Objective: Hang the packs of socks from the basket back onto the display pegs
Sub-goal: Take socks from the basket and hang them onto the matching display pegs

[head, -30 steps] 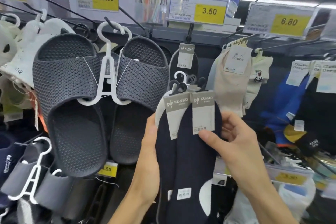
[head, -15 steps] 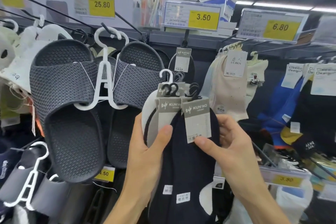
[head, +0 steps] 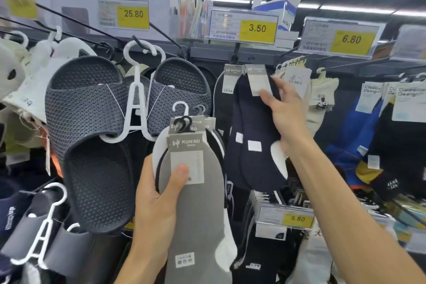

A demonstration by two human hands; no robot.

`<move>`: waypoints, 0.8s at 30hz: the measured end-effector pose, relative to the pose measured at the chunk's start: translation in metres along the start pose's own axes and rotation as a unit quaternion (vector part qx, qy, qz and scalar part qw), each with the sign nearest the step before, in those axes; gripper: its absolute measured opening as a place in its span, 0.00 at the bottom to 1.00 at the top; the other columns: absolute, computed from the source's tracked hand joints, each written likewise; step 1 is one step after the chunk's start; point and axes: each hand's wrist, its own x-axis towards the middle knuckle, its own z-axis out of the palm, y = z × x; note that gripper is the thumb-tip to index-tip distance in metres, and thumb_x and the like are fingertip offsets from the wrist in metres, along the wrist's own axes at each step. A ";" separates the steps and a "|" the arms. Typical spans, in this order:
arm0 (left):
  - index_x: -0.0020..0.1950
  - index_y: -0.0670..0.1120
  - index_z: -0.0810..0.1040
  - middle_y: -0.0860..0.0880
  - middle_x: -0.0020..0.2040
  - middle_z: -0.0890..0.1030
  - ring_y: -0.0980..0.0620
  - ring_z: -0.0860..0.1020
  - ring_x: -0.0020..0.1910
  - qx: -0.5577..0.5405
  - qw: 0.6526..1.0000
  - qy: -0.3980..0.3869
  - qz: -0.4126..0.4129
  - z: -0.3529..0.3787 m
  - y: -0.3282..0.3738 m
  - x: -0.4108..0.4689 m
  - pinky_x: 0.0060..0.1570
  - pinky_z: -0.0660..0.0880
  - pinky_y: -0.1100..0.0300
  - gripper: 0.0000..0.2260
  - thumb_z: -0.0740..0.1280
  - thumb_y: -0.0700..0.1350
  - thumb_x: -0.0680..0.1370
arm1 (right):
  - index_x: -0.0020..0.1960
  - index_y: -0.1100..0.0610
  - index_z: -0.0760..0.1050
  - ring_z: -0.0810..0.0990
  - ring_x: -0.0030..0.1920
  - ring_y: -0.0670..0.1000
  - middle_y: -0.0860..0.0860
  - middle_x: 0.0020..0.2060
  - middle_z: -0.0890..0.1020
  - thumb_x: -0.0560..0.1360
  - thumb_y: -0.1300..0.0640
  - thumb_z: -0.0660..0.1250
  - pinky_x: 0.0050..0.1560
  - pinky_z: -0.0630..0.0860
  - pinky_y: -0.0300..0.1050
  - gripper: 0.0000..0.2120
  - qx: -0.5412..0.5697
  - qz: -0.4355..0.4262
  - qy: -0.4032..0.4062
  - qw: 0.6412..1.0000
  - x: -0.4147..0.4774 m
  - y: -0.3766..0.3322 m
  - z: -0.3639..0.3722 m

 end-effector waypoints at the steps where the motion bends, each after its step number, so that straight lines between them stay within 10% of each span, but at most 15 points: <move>1: 0.59 0.63 0.78 0.55 0.54 0.85 0.57 0.84 0.50 0.003 1.000 0.002 -0.001 -0.001 0.000 0.000 0.42 0.82 0.62 0.16 0.71 0.57 0.72 | 0.70 0.51 0.70 0.74 0.67 0.47 0.47 0.66 0.76 0.78 0.55 0.68 0.68 0.72 0.50 0.21 -0.032 -0.007 0.000 0.999 0.010 0.002 0.004; 13: 0.56 0.59 0.80 0.53 0.51 0.86 0.55 0.85 0.48 -0.001 1.000 -0.015 -0.022 -0.007 0.003 -0.006 0.39 0.81 0.64 0.14 0.71 0.58 0.71 | 0.71 0.56 0.67 0.77 0.54 0.34 0.44 0.57 0.77 0.79 0.59 0.66 0.53 0.74 0.31 0.22 -0.088 -0.057 -0.037 0.994 0.052 0.026 0.030; 24: 0.57 0.59 0.80 0.53 0.51 0.85 0.55 0.85 0.49 -0.006 1.000 -0.019 -0.014 -0.002 -0.002 -0.010 0.41 0.80 0.64 0.16 0.71 0.59 0.71 | 0.79 0.51 0.53 0.68 0.72 0.50 0.51 0.73 0.68 0.78 0.59 0.66 0.72 0.68 0.51 0.35 -0.214 -0.005 -0.056 0.975 0.023 0.016 0.029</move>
